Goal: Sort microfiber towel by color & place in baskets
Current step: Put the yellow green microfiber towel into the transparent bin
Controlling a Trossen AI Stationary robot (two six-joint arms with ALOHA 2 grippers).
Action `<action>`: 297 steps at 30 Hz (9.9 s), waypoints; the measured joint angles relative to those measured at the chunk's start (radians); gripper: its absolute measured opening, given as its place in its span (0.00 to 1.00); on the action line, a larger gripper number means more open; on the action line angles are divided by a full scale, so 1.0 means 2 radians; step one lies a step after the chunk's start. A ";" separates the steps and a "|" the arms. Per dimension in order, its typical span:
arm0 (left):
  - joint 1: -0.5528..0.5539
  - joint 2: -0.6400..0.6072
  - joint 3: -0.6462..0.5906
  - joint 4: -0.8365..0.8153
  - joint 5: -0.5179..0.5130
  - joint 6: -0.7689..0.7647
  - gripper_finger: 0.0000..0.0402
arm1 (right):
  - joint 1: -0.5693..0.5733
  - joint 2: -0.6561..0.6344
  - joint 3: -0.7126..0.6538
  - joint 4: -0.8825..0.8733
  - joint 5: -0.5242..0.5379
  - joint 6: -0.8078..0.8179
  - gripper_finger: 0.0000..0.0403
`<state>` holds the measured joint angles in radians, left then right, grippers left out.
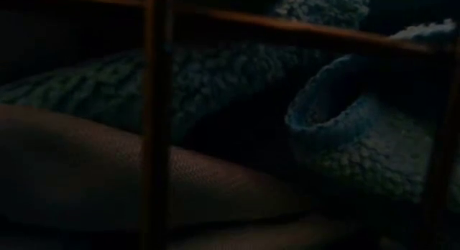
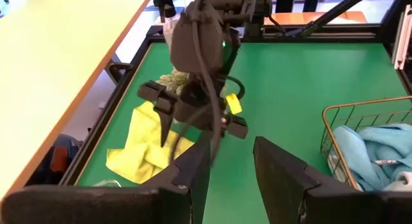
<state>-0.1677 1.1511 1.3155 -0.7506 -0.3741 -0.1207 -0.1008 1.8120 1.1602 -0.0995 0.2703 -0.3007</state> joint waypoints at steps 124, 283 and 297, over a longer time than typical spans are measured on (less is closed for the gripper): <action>-0.001 -0.409 -0.652 0.530 -0.057 -0.001 0.28 | -0.036 0.096 0.488 0.046 -0.111 -0.251 0.00; 0.083 -0.199 -0.484 0.589 -0.106 0.010 0.14 | -0.008 0.151 0.355 -0.079 0.044 -0.207 0.45; 0.083 -0.172 -0.484 0.601 -0.101 -0.003 0.14 | -0.037 0.149 0.355 -0.069 0.048 -0.313 0.45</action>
<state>-0.0021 0.8078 0.3470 0.4505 -0.5766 -0.1260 -0.1745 2.1109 1.8709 -0.2371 0.3660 -0.9267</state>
